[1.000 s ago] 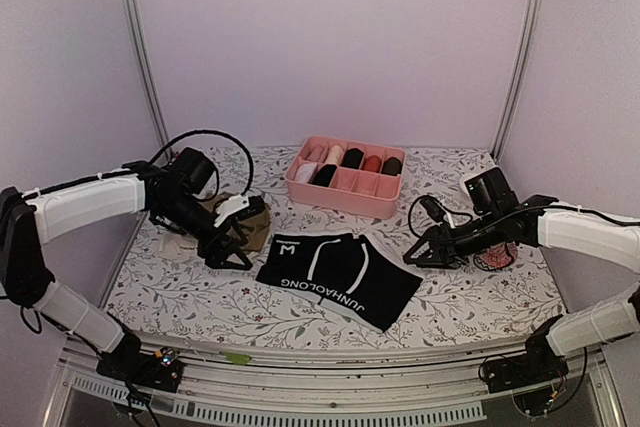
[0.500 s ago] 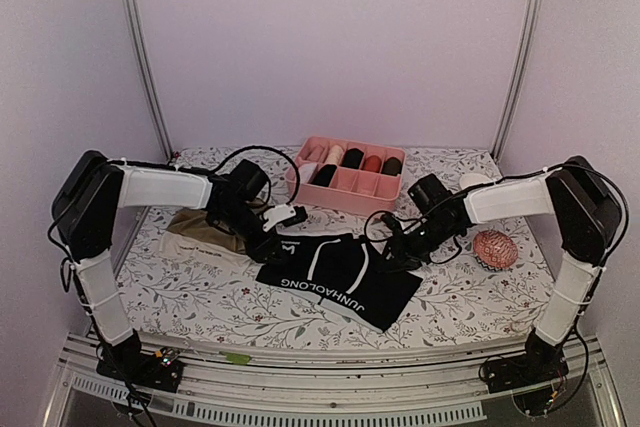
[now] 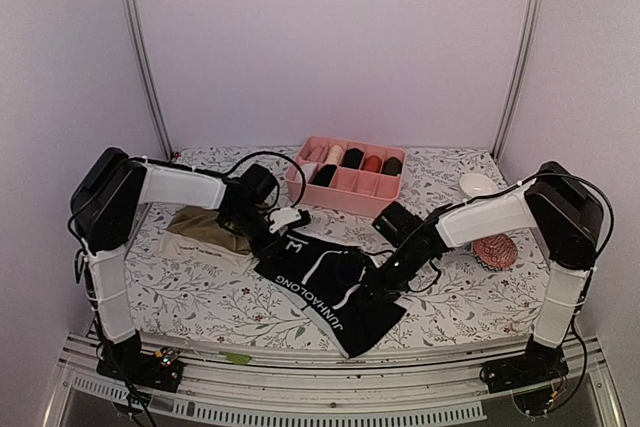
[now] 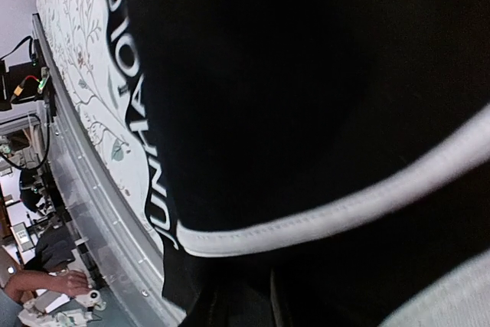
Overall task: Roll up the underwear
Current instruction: Rotate the underwear at the center of the board.
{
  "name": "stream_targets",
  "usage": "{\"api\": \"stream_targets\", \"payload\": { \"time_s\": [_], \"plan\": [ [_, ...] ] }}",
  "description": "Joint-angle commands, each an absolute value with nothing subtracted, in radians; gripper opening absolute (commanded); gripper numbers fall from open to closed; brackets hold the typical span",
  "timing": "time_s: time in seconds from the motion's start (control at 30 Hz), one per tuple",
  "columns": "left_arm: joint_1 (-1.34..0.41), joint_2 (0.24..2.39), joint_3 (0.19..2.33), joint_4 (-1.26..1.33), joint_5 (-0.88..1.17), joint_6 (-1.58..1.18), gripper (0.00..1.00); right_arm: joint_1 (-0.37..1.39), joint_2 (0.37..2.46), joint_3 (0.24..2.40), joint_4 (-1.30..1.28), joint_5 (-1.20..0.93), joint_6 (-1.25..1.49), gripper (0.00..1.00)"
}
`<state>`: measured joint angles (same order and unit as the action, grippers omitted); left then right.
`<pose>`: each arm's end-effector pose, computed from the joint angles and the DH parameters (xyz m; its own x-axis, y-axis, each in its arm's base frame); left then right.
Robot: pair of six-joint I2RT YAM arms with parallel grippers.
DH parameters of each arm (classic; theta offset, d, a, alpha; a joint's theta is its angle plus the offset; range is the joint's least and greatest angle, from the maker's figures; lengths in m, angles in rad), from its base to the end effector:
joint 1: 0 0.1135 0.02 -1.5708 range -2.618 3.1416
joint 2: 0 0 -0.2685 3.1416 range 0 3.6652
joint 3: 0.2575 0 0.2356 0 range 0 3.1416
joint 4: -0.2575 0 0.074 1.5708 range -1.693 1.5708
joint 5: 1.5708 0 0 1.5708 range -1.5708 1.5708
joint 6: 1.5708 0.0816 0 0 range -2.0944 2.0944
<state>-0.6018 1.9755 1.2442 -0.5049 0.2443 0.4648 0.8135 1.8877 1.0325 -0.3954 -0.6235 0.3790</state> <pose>0.3067 -0.2346 0.1081 -0.4204 0.8164 -0.3960 0.8986 0.4351 -0.0570 0.2007 0.2817 0.1029 -0.8708 -0.4839 -0.0874 -0.4241 0.6493 0.6313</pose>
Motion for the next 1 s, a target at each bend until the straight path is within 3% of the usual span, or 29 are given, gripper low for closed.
{"api": "stream_targets", "payload": {
  "time_s": [0.0,0.2,0.3,0.47,0.77,0.97],
  "plan": [
    [-0.618,2.145,1.416,-0.493,0.252,0.475,0.41,0.894,1.903,1.048,-0.392,-0.713,0.460,0.26],
    [-0.637,2.276,1.772,-0.631,0.319,0.457,0.44,0.876,1.857,1.236,-0.392,-0.749,0.447,0.39],
    [-0.601,2.206,1.806,-0.651,0.403,0.443,0.50,0.825,1.813,1.235,-0.396,-0.715,0.439,0.40],
    [-0.544,2.009,1.640,-0.615,0.471,0.418,0.56,0.733,1.869,1.292,-0.426,-0.577,0.393,0.39],
    [-0.512,1.672,1.206,-0.554,0.538,0.392,0.58,0.703,2.229,1.698,-0.529,-0.550,0.278,0.33],
    [-0.513,1.562,1.083,-0.540,0.539,0.380,0.58,0.693,2.304,1.724,-0.567,-0.485,0.253,0.25]
  ]
}}
